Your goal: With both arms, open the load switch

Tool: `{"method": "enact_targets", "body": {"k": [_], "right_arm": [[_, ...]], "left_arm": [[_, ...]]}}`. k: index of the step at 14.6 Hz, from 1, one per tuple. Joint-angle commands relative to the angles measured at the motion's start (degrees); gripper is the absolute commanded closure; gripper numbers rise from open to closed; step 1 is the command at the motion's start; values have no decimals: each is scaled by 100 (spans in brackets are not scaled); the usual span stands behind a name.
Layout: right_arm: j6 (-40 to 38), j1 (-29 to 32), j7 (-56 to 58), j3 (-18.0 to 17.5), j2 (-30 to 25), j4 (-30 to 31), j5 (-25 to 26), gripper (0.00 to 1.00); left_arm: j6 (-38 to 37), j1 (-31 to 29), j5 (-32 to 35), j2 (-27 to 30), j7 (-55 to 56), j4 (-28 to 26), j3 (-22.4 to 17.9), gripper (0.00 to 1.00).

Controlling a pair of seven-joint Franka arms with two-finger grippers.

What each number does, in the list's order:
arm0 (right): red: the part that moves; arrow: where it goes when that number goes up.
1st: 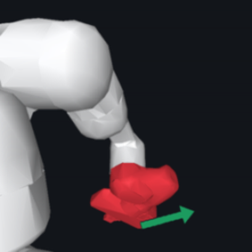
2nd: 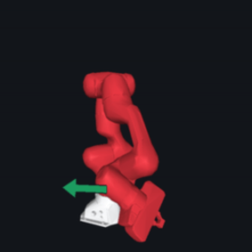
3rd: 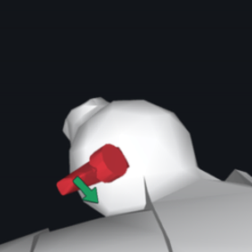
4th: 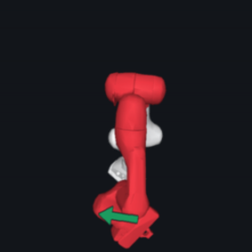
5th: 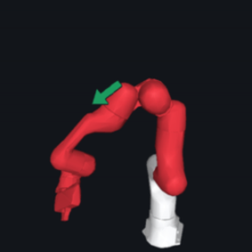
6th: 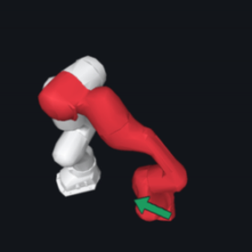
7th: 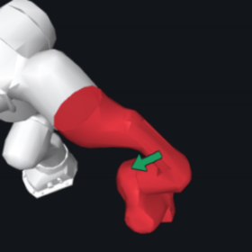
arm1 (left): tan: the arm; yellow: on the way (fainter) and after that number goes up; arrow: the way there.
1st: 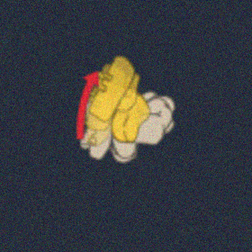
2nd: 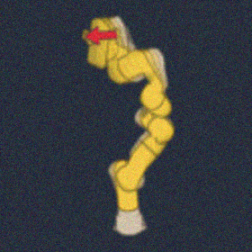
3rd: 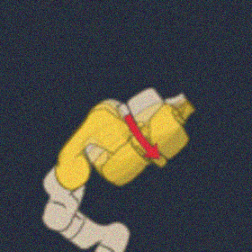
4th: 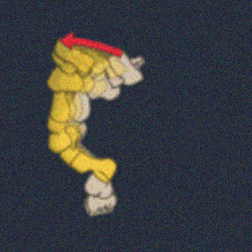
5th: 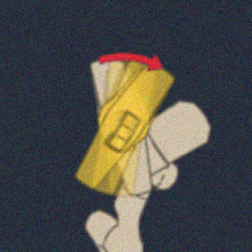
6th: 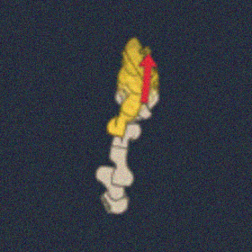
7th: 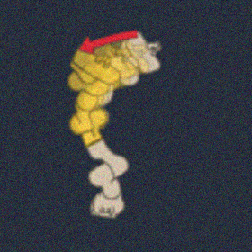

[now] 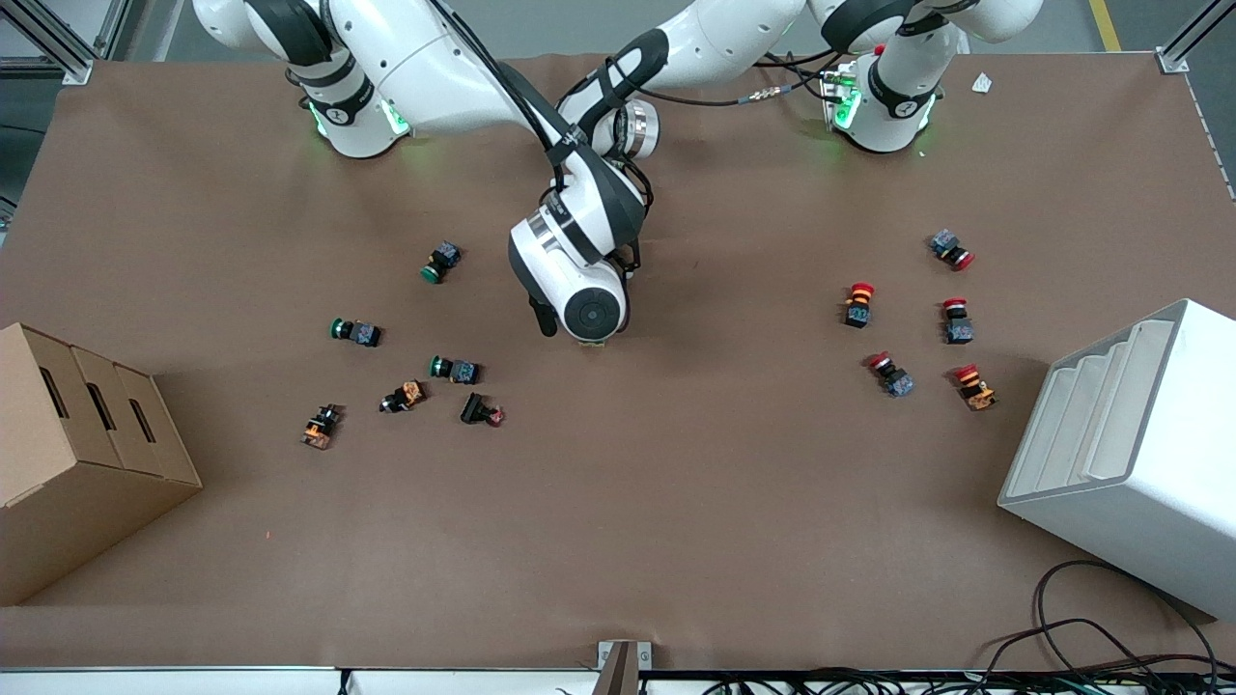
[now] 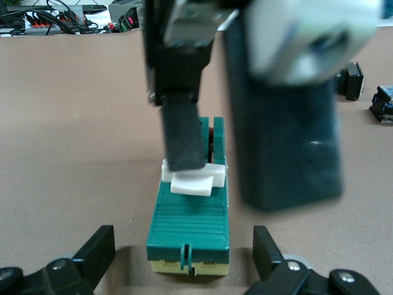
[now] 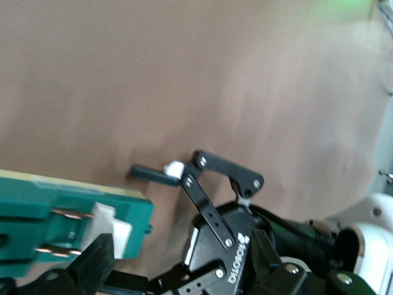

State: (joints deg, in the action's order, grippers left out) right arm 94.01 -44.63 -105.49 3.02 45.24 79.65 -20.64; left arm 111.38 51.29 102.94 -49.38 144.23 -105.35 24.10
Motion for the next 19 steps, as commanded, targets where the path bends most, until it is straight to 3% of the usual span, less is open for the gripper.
{"method": "enact_targets", "body": {"k": [1, 5, 9, 12, 16, 19], "right_arm": [[-145, 524, 956, 32, -462, 33, 559, 0], [-137, 1499, 2879, 32, -1103, 33, 1289, 0], [-84, 2439, 5410, 32, -1587, 68, 1607, 0], [-93, 3055, 6992, 32, -1903, 103, 1625, 0], [-111, 3908, 9612, 32, -2229, 94, 1913, 0], [-155, 4269, 10275, 32, -2335, 86, 2143, 0]], "left_arm": [[-46, 30, 103, -28, 9, -3, -19, 1], [-46, 21, -133, 147, -377, 67, 16, 1], [-46, -22, -1239, 524, -920, 426, 165, 0], [-46, -101, -2485, 867, -1719, 909, 218, 0], [-46, -715, -4339, 1850, -3940, 1051, 218, 0], [-55, -1435, -5676, 2466, -5445, 1314, 192, 0]]}}
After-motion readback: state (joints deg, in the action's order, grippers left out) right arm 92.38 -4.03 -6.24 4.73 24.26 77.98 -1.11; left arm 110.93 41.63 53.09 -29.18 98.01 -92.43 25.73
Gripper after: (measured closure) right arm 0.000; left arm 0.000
